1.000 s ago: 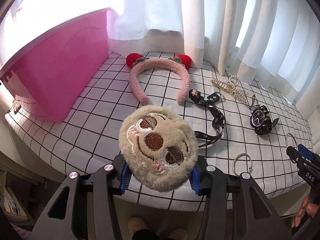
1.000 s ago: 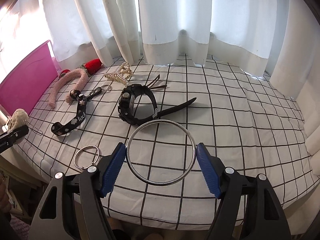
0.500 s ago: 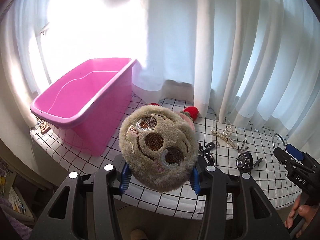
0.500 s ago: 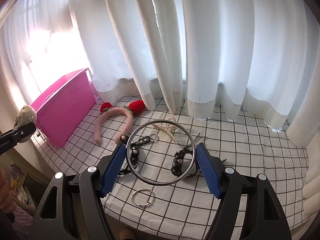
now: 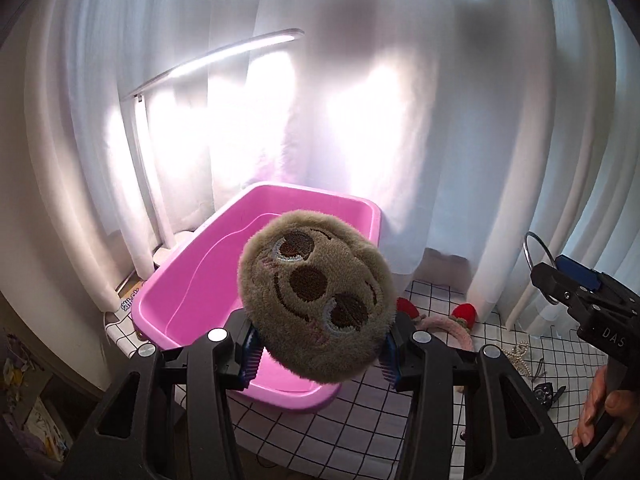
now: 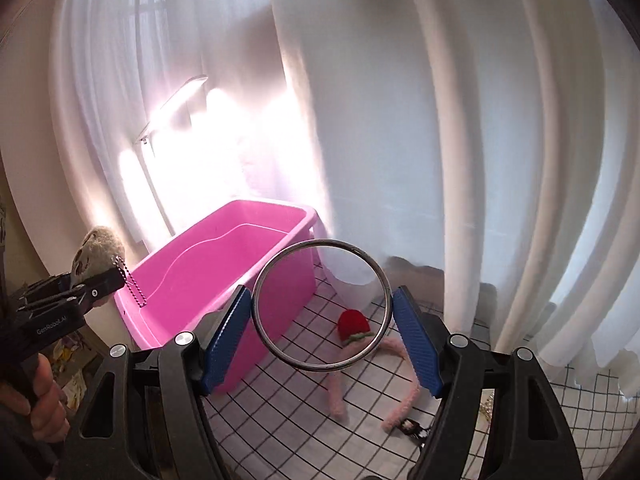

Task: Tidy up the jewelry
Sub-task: 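Lift the plush with the left gripper while the right gripper lifts the ring, then open the left gripper over the tub while the right gripper releases the ring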

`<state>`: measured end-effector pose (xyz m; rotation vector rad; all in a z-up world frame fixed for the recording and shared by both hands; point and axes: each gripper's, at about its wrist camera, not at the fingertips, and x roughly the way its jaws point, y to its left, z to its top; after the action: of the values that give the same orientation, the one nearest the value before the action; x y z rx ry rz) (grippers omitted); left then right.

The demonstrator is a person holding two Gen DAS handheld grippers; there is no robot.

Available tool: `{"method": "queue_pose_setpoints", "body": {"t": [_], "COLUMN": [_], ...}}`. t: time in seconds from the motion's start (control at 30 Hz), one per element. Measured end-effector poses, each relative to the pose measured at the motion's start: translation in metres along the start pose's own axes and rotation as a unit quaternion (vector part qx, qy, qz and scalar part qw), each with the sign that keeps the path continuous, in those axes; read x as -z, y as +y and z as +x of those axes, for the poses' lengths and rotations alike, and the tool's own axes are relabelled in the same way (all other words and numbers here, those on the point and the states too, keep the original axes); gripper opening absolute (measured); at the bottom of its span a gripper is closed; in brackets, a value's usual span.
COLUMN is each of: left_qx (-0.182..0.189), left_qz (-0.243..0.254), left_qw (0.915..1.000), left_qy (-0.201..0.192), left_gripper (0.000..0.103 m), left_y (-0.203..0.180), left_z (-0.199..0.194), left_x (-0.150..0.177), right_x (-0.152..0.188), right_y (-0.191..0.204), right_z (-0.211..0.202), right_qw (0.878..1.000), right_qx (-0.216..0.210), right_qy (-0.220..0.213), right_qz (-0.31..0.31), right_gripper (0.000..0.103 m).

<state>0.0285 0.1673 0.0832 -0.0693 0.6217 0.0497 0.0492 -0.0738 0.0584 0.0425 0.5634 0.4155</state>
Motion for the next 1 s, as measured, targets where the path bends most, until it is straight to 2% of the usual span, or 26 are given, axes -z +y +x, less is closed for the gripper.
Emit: {"method": "queue_pose_setpoints", "body": {"t": [0.07,0.23,0.47,0.73,1.0], "left_qx": [-0.003,-0.007,0.002,-0.009,-0.005], "left_qz": [0.0,-0.012,-0.036,-0.062,-0.078], "left_qw": [1.0,0.9992,0.9934,0.9786,0.9557], "left_qy": [0.001,0.036,0.108,0.196,0.284], "left_gripper": [0.045,0.045,0.045,0.045,0.046], "left_y": [0.022,0.064,0.085,0.104,0.116], "left_z": [0.017,0.074,0.138,0.193,0.236], "left_x": [-0.014,-0.039,-0.037,-0.033,-0.026], "right_x": [-0.018,-0.052,-0.074,-0.07,-0.066], "right_y": [0.022,0.069,0.108,0.113,0.117], "right_z": [0.029,0.093,0.179,0.263,0.326], "right_qw": [1.0,0.999,0.991,0.971,0.944], "right_qx": [-0.011,-0.034,-0.061,-0.078,-0.064], "right_qy": [0.004,0.02,0.094,0.214,0.316], "right_qz": [-0.008,-0.033,-0.079,-0.077,-0.075], "right_gripper": [0.07,0.07,0.07,0.07,0.07]}}
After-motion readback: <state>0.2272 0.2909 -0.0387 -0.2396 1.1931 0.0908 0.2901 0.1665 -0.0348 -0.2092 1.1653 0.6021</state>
